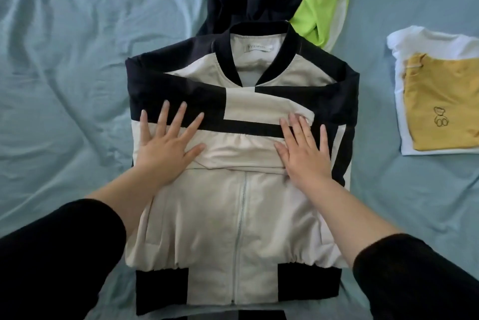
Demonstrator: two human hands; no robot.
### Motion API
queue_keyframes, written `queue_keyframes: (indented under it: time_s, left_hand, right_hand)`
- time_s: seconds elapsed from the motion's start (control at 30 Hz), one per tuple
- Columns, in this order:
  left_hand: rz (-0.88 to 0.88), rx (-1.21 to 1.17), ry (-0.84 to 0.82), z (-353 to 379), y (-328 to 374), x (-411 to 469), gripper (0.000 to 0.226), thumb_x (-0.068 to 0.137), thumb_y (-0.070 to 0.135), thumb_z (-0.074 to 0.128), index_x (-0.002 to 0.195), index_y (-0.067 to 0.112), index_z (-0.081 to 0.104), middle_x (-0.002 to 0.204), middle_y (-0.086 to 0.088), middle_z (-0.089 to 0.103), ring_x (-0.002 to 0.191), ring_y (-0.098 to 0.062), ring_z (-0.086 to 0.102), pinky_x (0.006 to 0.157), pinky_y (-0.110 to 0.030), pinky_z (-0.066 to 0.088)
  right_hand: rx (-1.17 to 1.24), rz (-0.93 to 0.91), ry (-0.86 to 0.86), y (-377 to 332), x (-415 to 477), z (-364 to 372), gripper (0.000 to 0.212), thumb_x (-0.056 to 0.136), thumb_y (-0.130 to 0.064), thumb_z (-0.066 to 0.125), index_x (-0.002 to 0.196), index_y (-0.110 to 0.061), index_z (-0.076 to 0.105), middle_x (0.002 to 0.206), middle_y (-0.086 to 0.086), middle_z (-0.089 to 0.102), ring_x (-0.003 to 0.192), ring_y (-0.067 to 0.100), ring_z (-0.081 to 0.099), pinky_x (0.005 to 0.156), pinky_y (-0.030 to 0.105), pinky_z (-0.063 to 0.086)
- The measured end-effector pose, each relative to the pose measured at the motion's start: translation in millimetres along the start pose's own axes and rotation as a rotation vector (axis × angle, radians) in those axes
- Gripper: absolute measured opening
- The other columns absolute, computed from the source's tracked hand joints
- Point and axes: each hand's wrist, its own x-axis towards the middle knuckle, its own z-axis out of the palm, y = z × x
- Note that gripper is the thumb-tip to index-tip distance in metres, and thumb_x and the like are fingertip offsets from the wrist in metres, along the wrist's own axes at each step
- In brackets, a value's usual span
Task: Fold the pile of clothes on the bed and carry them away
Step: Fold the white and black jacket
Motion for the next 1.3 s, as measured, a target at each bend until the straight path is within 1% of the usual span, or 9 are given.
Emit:
queue_keyframes:
  time_s: [0.17,0.27,0.37,0.47,0.6,0.8,0.97,1.13,1.3]
  left_hand:
    - [0.119,-0.047,-0.009,0.2,11.8,-40.1,0.067,0.089,0.073,-0.003,0.147,0.045,-0.021,0.159,0.005,-0.024,0.144,-0.023,-0.030,0.113,-0.054,-0.020]
    - [0.088,-0.036,-0.171,11.6,-1.8,-56.5,0.066,0.085,0.073,-0.011,0.139,0.045,-0.036,0.155,0.008,-0.034,0.138,-0.020,-0.040,0.113,-0.048,-0.023]
    - [0.073,-0.109,-0.114,-0.4,4.1,-67.8,0.069,0.089,0.072,0.000,0.144,0.043,-0.030,0.155,0.004,-0.034,0.142,-0.021,-0.034,0.113,-0.052,-0.023]
    - [0.250,-0.114,0.003,-5.3,34.4,-110.1,0.069,0.094,0.069,0.014,0.154,0.038,-0.001,0.163,-0.003,-0.007,0.150,-0.028,-0.007,0.114,-0.061,-0.002]
    - [0.563,-0.075,-0.081,27.4,56.8,-169.5,0.066,0.091,0.067,0.031,0.151,0.039,0.025,0.159,-0.004,0.025,0.146,-0.033,0.022,0.109,-0.065,0.020]
    - [0.496,0.001,-0.244,48.8,45.6,-144.6,0.068,0.090,0.073,0.008,0.150,0.046,-0.009,0.162,0.005,-0.010,0.147,-0.024,-0.021,0.114,-0.060,-0.011]
    - [0.576,-0.027,-0.238,23.6,58.4,-182.0,0.078,0.086,0.069,0.032,0.153,0.028,0.025,0.160,-0.008,0.021,0.147,-0.030,0.018,0.111,-0.062,0.017]
    - [0.598,-0.072,-0.268,32.7,71.8,-219.9,0.106,0.074,0.074,0.059,0.152,0.016,0.018,0.156,-0.008,0.031,0.142,-0.024,0.032,0.112,-0.048,0.020]
    - [0.523,-0.038,-0.254,37.0,72.5,-203.5,0.105,0.078,0.072,0.055,0.153,0.020,0.002,0.160,-0.005,-0.016,0.149,-0.021,0.010,0.117,-0.046,0.011]
  right_hand:
    - [-0.087,-0.238,-0.002,1.9,-41.9,10.3,0.059,0.100,-0.049,0.000,0.153,-0.023,0.006,0.161,0.000,0.003,0.149,0.017,0.005,0.119,0.045,-0.004]
    - [-0.176,-0.194,-0.103,36.1,-63.7,19.4,0.063,0.095,-0.052,-0.008,0.151,-0.025,-0.007,0.161,-0.006,-0.008,0.148,0.014,-0.004,0.119,0.044,-0.010]
    - [-0.115,-0.107,-0.063,25.5,-81.9,9.4,0.062,0.096,-0.052,-0.003,0.152,-0.026,-0.008,0.161,-0.003,-0.012,0.147,0.012,-0.015,0.118,0.047,-0.011]
    - [0.010,-0.298,-0.023,-11.7,-132.2,5.5,0.059,0.101,-0.051,0.009,0.154,-0.025,0.012,0.161,0.003,0.011,0.149,0.015,-0.001,0.117,0.050,0.005]
    - [-0.034,-0.507,-0.181,-35.9,-174.8,29.7,0.061,0.097,-0.055,0.024,0.152,-0.029,0.025,0.159,0.002,0.021,0.146,0.021,0.024,0.112,0.051,0.016]
    - [-0.053,-0.388,-0.304,-31.2,-142.0,44.8,0.064,0.093,-0.062,0.001,0.144,-0.036,-0.026,0.151,-0.009,-0.034,0.141,0.016,-0.030,0.111,0.044,-0.027]
    - [-0.023,-0.530,-0.184,-27.2,-194.3,37.2,0.062,0.098,-0.051,0.027,0.152,-0.021,0.024,0.160,0.003,0.020,0.146,0.020,0.022,0.114,0.044,0.016]
    - [-0.137,-0.618,-0.258,3.7,-234.1,56.6,0.078,0.089,-0.066,0.043,0.150,-0.020,0.030,0.158,-0.002,0.026,0.145,0.015,0.024,0.114,0.044,0.015]
    - [-0.140,-0.554,-0.168,7.7,-210.4,60.0,0.078,0.086,-0.060,0.054,0.149,-0.021,0.031,0.157,-0.004,0.025,0.143,0.011,0.025,0.114,0.042,0.016]
